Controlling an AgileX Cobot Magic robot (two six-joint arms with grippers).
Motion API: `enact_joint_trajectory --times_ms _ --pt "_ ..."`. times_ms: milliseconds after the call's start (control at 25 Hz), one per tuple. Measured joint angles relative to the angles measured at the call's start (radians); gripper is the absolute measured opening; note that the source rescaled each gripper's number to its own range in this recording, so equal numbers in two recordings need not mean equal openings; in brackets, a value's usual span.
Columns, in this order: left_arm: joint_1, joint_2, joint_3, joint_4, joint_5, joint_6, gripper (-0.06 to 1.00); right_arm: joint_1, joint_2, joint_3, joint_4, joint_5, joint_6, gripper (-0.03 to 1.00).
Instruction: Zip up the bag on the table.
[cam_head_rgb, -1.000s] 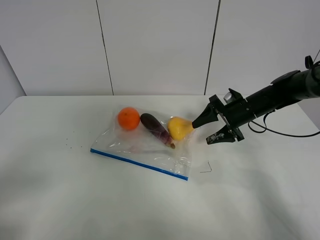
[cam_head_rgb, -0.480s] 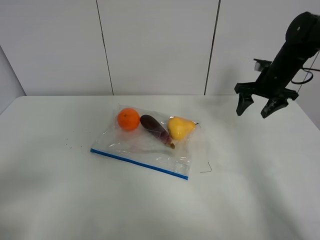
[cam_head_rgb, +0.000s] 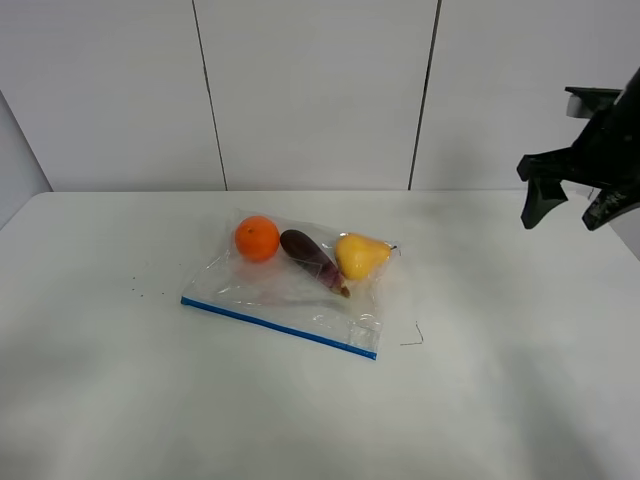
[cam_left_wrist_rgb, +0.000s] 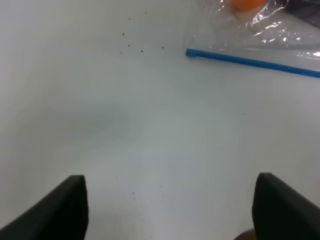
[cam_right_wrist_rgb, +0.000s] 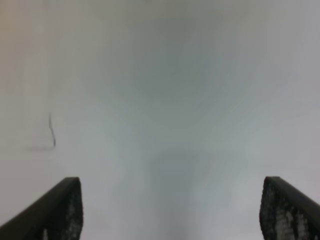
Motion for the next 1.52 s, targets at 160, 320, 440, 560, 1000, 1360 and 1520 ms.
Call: enact_joint_trajectory --times_ms 160,320,440,560,1000,1360,1520 --pt "0.0 0.0 0.0 0.0 0.0 0.0 0.96 0.0 -0.201 0.2 -0.001 0.002 0.0 0.8" --pt "0.0 0.0 0.0 0.0 0.0 0.0 0.96 0.0 -0.424 0.408 -0.001 -0.006 0.0 0.8" --pt "0.0 0.0 0.0 0.0 0.0 0.0 0.96 0.0 -0.595 0.552 -0.001 -0.066 0.0 0.8" --pt "0.0 0.0 0.0 0.0 0.0 0.0 0.96 0.0 -0.779 0.689 -0.002 -0.148 0.0 0.8" --pt "0.0 0.0 0.0 0.0 0.0 0.0 0.96 0.0 -1.414 0.925 -0.001 -0.188 0.022 0.8" --pt "0.0 0.0 0.0 0.0 0.0 0.0 0.96 0.0 -1.68 0.925 -0.006 -0.187 0.023 0.8" --pt "0.0 0.0 0.0 0.0 0.0 0.0 0.96 0.0 -1.687 0.927 -0.016 -0.187 0.033 0.8"
